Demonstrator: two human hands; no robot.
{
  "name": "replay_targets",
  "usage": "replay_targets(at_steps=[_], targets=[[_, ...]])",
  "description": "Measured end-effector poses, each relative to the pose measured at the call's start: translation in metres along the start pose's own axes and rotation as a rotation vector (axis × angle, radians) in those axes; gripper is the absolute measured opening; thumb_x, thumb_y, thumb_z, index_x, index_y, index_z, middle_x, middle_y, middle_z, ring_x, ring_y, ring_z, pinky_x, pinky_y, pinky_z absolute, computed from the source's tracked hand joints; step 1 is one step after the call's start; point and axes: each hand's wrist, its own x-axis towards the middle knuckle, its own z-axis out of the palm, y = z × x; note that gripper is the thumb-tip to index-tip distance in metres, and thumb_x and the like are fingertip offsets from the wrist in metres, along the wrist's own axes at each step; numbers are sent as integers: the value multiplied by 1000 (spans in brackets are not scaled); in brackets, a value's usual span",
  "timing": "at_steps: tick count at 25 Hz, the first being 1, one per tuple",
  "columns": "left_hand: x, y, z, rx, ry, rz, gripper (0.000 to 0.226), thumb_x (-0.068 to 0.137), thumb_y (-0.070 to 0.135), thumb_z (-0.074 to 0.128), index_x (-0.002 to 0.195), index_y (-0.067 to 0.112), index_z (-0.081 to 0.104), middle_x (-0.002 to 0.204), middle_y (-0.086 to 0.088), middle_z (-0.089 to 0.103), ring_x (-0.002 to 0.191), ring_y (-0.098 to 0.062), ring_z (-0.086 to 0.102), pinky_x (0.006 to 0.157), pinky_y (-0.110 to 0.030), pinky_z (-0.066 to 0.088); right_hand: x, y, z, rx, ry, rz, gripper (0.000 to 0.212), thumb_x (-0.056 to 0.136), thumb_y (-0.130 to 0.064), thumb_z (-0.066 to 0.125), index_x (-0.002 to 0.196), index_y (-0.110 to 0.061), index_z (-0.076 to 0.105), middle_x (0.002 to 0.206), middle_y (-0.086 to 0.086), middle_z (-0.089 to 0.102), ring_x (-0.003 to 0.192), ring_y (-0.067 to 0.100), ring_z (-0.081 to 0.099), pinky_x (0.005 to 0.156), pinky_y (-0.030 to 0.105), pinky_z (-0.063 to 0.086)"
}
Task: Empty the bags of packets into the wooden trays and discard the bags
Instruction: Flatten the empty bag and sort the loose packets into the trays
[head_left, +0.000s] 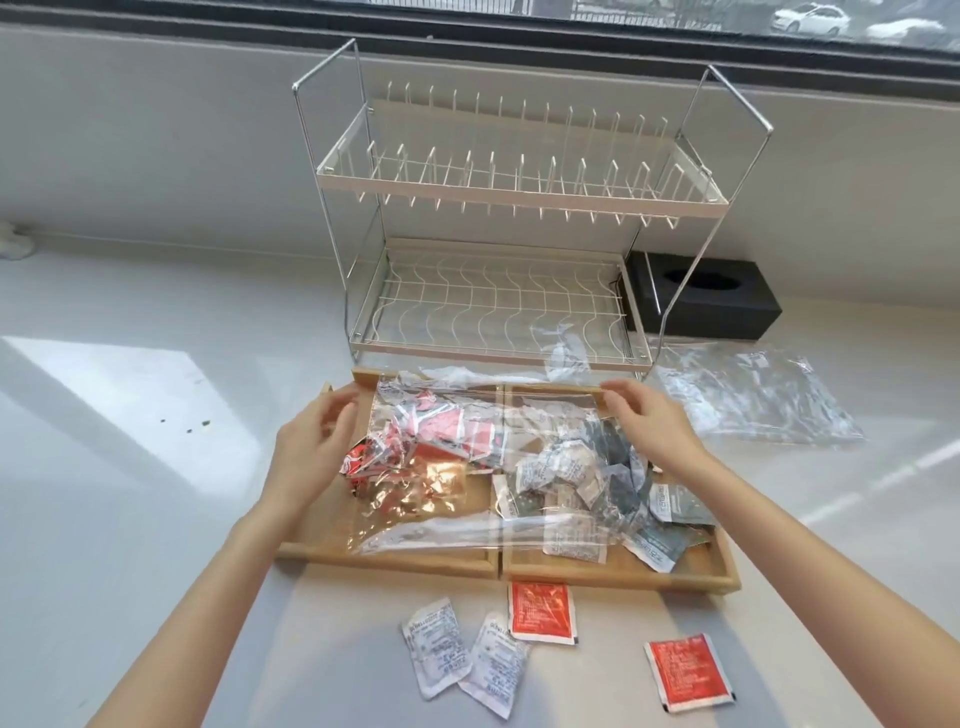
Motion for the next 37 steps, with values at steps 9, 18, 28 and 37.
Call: replay_targets(at_steps=[9, 18, 28, 37], targets=[[45, 0, 30, -243, -75, -311, 43, 88, 22, 51, 127, 6, 44, 100, -10, 59, 94, -25, 58, 94, -42, 46, 29, -14, 19, 119, -37, 195, 38, 86, -10, 54, 124, -13, 47, 111, 10, 62, 84, 21, 58, 60, 24, 45], [29, 17, -1, -323, -96, -42, 45, 85, -1, 51, 123, 23, 49, 96, -6, 57, 81, -11, 53, 79, -23, 45, 6, -24, -2, 458, -84, 53, 37, 84, -1, 55, 119, -13, 54, 101, 5, 65, 89, 20, 61, 69, 19, 50], [-22, 81, -11, -101, -51, 119, 24, 81, 11, 61, 101, 25, 60, 79, 13, 60, 68, 3, 57, 64, -2, 41, -28, -21, -79, 137, 183, -258, 31, 85, -3, 54, 113, -14, 61, 83, -8, 60, 78, 9, 56, 67, 4, 43], [-48, 165, 29, -65, 29, 280, 13, 78, 23, 64, 71, 33, 58, 90, 19, 51, 68, -7, 54, 62, -4, 40, -45, 23, -163, 153, 344, -307, 10, 87, -14, 56, 82, -20, 62, 94, -1, 53, 70, -21, 51, 65, -3, 38]])
